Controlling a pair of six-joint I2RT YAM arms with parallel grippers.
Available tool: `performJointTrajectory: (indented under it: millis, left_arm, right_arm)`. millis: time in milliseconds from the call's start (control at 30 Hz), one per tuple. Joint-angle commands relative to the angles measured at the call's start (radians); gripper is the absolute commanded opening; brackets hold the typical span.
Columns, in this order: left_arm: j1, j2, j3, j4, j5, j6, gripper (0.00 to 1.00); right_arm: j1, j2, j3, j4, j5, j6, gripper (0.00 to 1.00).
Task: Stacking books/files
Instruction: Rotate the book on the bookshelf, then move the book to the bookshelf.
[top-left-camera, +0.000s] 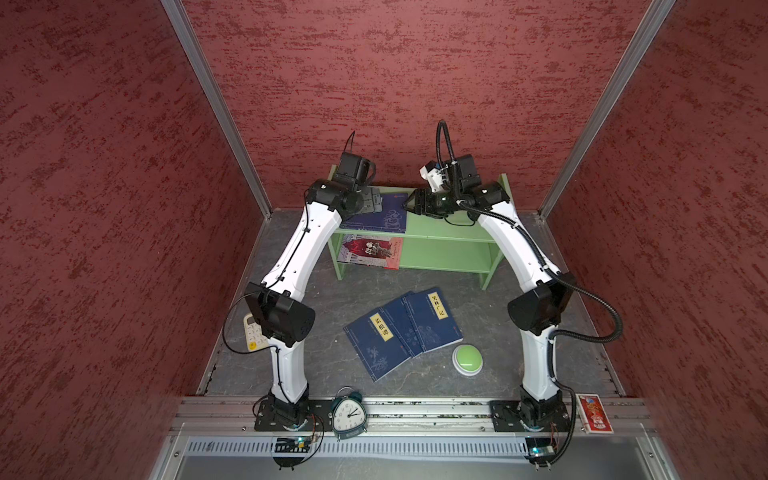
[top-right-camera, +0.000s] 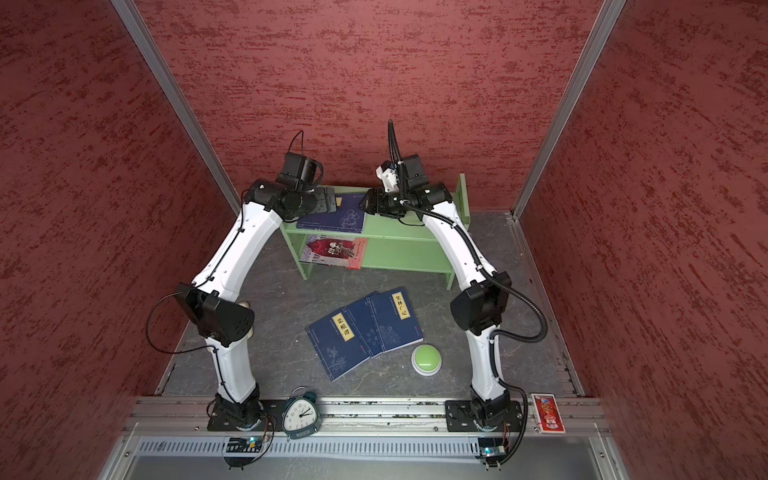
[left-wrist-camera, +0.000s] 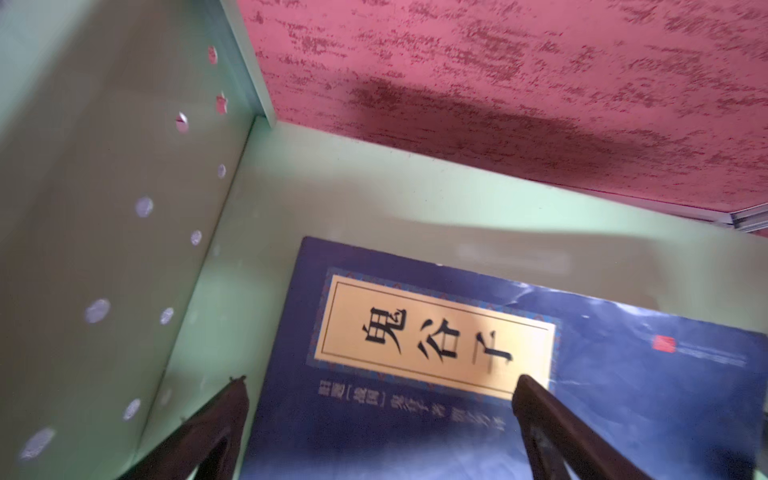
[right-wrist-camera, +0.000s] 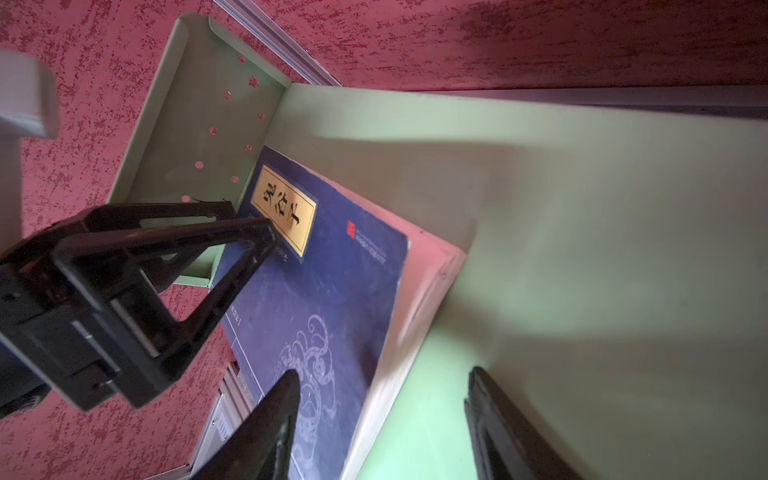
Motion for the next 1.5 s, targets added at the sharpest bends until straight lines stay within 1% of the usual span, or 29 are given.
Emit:
performJointTrajectory:
  millis: [0,233,333,400,500,667,733,867,1033,1133,1467]
  left_arm:
    - [-0.01,-0.049,0.053,-0.007,-0.007,0.043,0.99]
    - [-0.032,-0.071,0.1,0.004,0.01,0.084,0.99]
    - [-0.032,-0.089,0.144,0.01,0.047,0.106,0.99]
    - [-0.032,-0.112,0.169,0.026,0.089,0.122,0.99]
    - [-0.03,-0.16,0.176,0.077,0.143,0.142,0.99]
    - [-0.024,-0.226,0.174,0.141,0.135,0.161,0.99]
    - [-0.01,-0.24,0.176,0.15,0.126,0.15,0.99]
    - [0.032,-0.248,0.174,0.138,0.145,0.116,0.99]
    - [0.118,-0.243,0.168,0.113,0.245,0.018,0.99]
    - [0.153,-0.236,0.168,0.1,0.288,-0.017,0.99]
    - [0.178,-0.237,0.156,0.091,0.33,-0.033,0.99]
  right_arm:
    - [-0.001,0.03,0.014,-0.02,-0.02,-0.01,0.64]
    - [-0.001,0.043,0.016,-0.025,-0.025,-0.012,0.62]
    - [-0.002,0.049,0.021,-0.023,-0.033,-0.01,0.6]
    - [0.001,0.051,0.021,-0.019,-0.041,-0.007,0.58]
    - [0.003,0.052,0.025,-0.014,-0.055,-0.003,0.55]
    - [0.01,0.055,0.03,-0.02,-0.063,-0.003,0.51]
    - [0.014,0.055,0.031,-0.022,-0.065,-0.005,0.51]
    - [0.022,0.067,0.044,-0.029,-0.068,-0.005,0.5]
    - [0.031,0.093,0.087,-0.045,-0.074,-0.004,0.5]
    - [0.035,0.105,0.104,-0.05,-0.075,-0.001,0.5]
    - [0.046,0.109,0.109,-0.044,-0.065,0.02,0.49]
